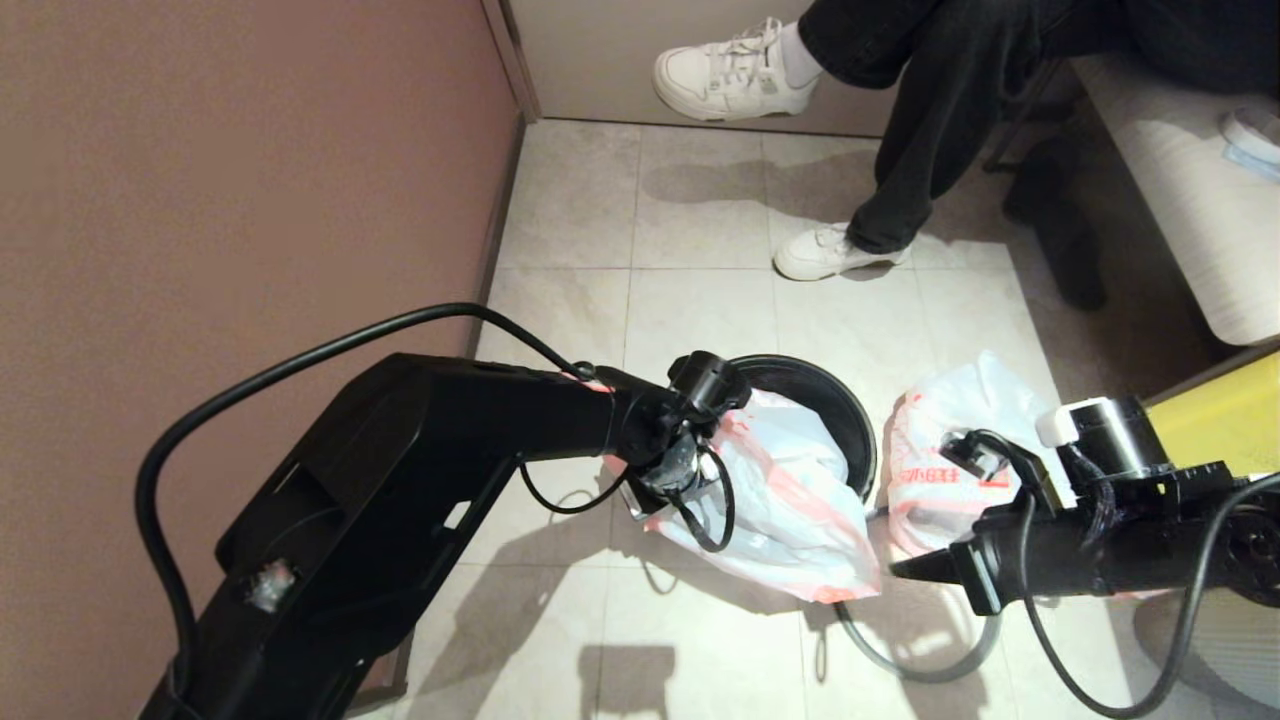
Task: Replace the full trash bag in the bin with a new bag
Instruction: Put the new garbage bag on the trash can
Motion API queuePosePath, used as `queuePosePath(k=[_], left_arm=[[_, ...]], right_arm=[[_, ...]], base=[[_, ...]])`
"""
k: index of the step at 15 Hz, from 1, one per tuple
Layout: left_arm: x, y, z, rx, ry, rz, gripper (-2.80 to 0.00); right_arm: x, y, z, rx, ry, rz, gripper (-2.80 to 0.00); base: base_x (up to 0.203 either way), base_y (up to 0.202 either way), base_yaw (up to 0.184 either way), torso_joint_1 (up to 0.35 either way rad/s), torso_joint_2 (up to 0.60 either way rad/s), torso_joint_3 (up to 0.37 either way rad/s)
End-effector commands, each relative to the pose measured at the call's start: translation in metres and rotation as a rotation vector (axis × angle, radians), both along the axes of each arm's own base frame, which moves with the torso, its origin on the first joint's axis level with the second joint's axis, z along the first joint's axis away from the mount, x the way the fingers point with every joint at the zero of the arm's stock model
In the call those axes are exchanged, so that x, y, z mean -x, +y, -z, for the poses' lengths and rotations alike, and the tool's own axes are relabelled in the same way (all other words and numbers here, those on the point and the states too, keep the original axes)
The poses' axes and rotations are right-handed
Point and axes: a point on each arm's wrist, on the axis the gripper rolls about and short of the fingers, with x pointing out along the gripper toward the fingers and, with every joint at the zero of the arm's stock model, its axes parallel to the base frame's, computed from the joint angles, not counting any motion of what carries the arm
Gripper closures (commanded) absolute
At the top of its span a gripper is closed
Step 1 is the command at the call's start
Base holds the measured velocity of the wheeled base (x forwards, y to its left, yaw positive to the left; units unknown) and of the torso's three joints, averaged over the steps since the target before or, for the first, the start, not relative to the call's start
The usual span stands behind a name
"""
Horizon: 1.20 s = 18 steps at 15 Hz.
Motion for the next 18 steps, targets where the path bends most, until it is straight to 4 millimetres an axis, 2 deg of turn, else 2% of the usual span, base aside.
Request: queuePosePath(k=[1,4,6,11,14,18], left_arm=[[0.002,-0.001,-0.002,0.002,-0.002,-0.004,0.0],[0.007,-0.005,-0.009,0.013,-0.013,0.011,0.0],[0.013,-0.011,-0.014,0.02,-0.022,0.029,0.0],[0.015,-0.013,-0.016,0.022,-0.026,0.037,0.0],[0.014,-0.014,-0.008,0.011,-0.013,0.037,0.0],[0.014,-0.014,-0.009,0.011,-0.012,0.037,0.0]], right_arm=[[0.008,0.004,-0.001,-0.015,0.018,-0.004,0.0],[0.004,0.008,0.02,-0.034,0.07,0.019,0.0],[-0.006,0.013,0.036,-0.077,0.041,0.044,0.0],[-0.019,0.022,0.077,-0.1,0.059,0.066,0.0],[-0.026,0.022,0.088,-0.075,0.025,0.102,0.0],[-0.034,0.019,0.095,-0.025,-0.011,0.162,0.0]], base=[[0.0,0.0,0.0,0.0,0.0,0.0],[0.0,0.0,0.0,0.0,0.0,0.0],[0.0,0.0,0.0,0.0,0.0,0.0],[0.0,0.0,0.0,0.0,0.0,0.0],[0.0,0.0,0.0,0.0,0.0,0.0],[0.0,0.0,0.0,0.0,0.0,0.0]])
